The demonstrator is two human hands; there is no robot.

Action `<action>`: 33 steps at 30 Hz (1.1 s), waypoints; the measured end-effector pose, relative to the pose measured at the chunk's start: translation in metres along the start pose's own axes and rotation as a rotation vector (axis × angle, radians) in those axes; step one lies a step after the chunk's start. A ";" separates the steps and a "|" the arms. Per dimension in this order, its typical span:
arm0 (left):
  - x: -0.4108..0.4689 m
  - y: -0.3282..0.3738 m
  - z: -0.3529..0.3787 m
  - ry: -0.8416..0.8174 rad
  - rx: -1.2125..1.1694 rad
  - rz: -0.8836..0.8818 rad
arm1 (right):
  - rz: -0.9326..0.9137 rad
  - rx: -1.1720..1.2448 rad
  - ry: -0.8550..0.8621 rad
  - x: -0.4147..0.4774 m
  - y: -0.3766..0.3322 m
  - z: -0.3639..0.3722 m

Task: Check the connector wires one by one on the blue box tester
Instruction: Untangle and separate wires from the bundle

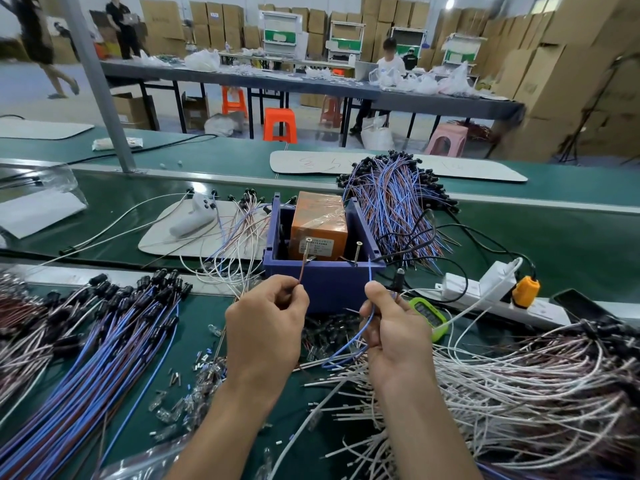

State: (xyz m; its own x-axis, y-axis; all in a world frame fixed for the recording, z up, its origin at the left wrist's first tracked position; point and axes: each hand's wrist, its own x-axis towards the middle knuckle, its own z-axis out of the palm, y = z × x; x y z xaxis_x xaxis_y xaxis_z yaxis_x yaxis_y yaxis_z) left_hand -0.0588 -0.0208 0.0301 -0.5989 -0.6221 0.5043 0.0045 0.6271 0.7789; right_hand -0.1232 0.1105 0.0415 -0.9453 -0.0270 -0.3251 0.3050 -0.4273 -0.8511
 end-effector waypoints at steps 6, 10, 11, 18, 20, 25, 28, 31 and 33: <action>0.001 0.000 -0.001 0.002 -0.020 -0.016 | -0.056 -0.006 -0.006 0.002 0.004 0.004; 0.001 0.001 -0.001 0.028 0.026 -0.004 | -0.075 0.001 -0.028 0.002 0.005 0.008; 0.001 0.001 -0.001 0.034 0.031 -0.003 | -0.074 -0.004 -0.032 0.001 0.005 0.009; -0.001 0.007 -0.005 0.104 -0.047 -0.144 | -0.014 0.038 0.008 -0.024 0.000 -0.015; -0.002 0.012 -0.008 0.115 -0.083 -0.185 | 0.016 0.081 -0.032 -0.037 -0.001 -0.022; -0.001 0.028 -0.019 -0.404 -0.289 -0.336 | 0.040 0.045 -0.020 -0.055 -0.005 -0.031; -0.010 0.042 -0.019 -0.717 -0.194 -0.275 | 0.016 0.027 0.012 -0.058 -0.009 -0.037; -0.023 0.062 -0.017 -0.755 -0.275 -0.280 | -0.005 0.032 0.057 -0.060 -0.018 -0.042; -0.028 0.075 -0.018 -0.756 -0.307 -0.273 | -0.028 0.039 0.053 -0.066 -0.026 -0.045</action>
State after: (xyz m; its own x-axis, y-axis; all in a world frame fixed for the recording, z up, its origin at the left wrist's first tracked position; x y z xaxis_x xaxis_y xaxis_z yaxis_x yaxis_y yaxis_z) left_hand -0.0273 0.0354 0.0804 -0.9825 -0.1856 -0.0143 -0.0665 0.2785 0.9581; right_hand -0.0632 0.1642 0.0666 -0.9456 0.0327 -0.3238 0.2729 -0.4621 -0.8438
